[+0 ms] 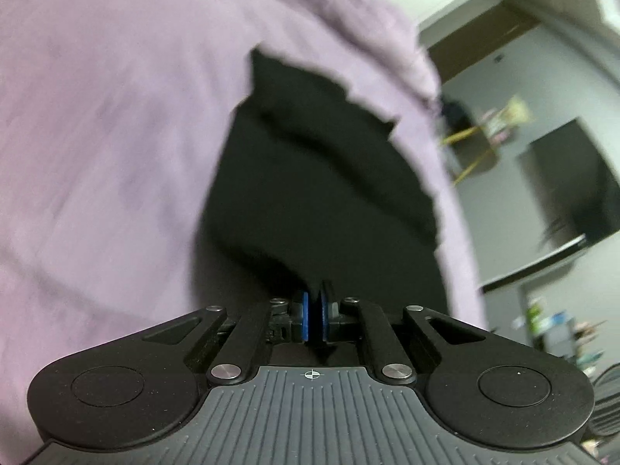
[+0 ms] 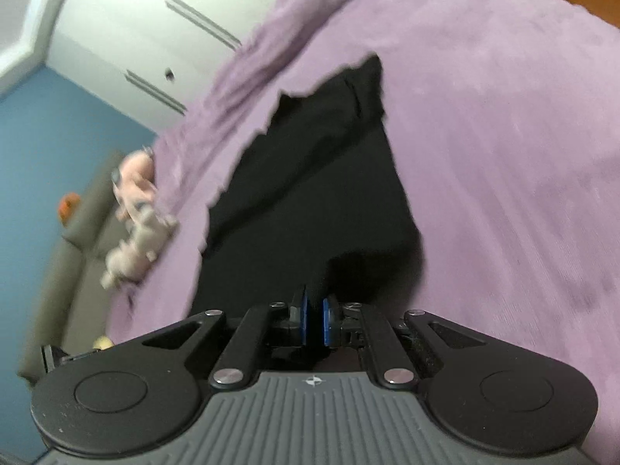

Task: Fold small clothes
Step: 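Lift the hem with both grippers and fold it toward the collar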

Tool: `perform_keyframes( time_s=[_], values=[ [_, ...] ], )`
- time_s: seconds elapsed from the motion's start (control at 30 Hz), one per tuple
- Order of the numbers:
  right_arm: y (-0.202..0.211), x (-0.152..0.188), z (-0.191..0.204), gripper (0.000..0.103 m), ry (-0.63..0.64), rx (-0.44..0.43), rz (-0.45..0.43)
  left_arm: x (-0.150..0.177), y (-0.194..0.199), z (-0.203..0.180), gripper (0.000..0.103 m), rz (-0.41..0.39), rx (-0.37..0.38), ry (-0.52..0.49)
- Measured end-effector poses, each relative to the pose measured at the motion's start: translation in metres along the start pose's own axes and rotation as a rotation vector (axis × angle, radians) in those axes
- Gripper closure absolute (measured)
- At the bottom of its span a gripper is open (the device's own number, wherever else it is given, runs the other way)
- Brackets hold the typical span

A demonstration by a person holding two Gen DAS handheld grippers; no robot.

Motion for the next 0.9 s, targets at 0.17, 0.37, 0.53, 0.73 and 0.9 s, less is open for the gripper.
perform_keyframes(
  time_s=[0.17,0.37,0.53,0.73,0.9],
  values=[
    [-0.030,-0.046,0.015,0.097,-0.042,-0.043,-0.092,-0.055,-0.023,-0.022,0.096,-0.087,0.036,-0.009],
    [-0.073,-0.095,0.027,0.097,-0.006,-0.023,-0.168,-0.106,-0.071,-0.017,0.095,-0.124,-0.013,0.027],
    [-0.113,-0.128,0.021,0.097,-0.010,0.023,-0.192,-0.142,-0.112,-0.004,0.096,-0.143,-0.032,0.102],
    [-0.159,-0.158,0.016,0.098,0.002,0.079,-0.205,-0.179,-0.163,0.003,0.096,-0.140,-0.076,0.122],
    [-0.200,-0.194,0.012,0.098,-0.003,0.135,-0.225,-0.210,-0.197,-0.003,0.095,-0.154,-0.116,0.091]
  ],
)
Point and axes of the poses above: each gripper's, at about its wrist camera, not at the fingertips, and y roughly against the way its jaws point, z to its left, x to its underside, the point moved 7 cm from there along -y, roughly the way its jaws point, and after that the axes turned 11 degrees about -z, right-handed, at the moved point
